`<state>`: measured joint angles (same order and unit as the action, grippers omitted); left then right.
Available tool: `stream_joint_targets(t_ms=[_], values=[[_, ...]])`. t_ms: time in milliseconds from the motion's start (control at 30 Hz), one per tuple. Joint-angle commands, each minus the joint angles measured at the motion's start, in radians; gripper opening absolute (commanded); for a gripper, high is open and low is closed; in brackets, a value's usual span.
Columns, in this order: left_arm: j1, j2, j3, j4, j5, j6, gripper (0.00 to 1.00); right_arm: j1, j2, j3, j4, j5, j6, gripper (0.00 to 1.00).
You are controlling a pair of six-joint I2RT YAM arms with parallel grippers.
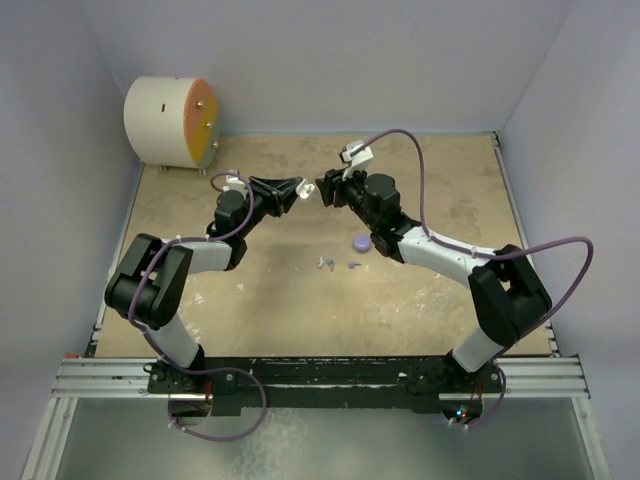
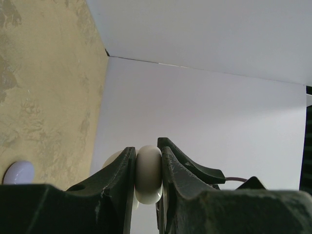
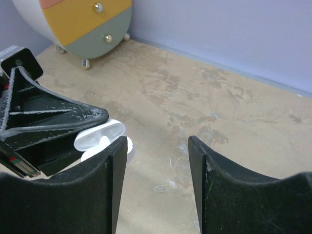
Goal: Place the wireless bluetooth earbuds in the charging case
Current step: Place the earbud in the charging case.
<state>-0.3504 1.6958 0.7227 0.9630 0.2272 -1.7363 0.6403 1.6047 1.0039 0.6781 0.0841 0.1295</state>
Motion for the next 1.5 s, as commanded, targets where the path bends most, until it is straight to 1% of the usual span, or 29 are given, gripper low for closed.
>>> stream_joint_targets(t_ms=[0, 733, 1467], values=[[-0.005, -0.034, 0.019, 0.053, 0.001, -0.001, 0.00, -0.002, 0.021, 0.047, 0.013, 0.005, 0.013, 0.55], [-0.006, -0.036, 0.033, 0.040, 0.011, 0.005, 0.00, -0.001, 0.076, 0.068, 0.051, -0.047, 0.011, 0.56], [-0.006, -0.007, 0.046, 0.055, 0.013, 0.000, 0.00, -0.002, 0.058, 0.050, 0.107, -0.104, -0.046, 0.55]])
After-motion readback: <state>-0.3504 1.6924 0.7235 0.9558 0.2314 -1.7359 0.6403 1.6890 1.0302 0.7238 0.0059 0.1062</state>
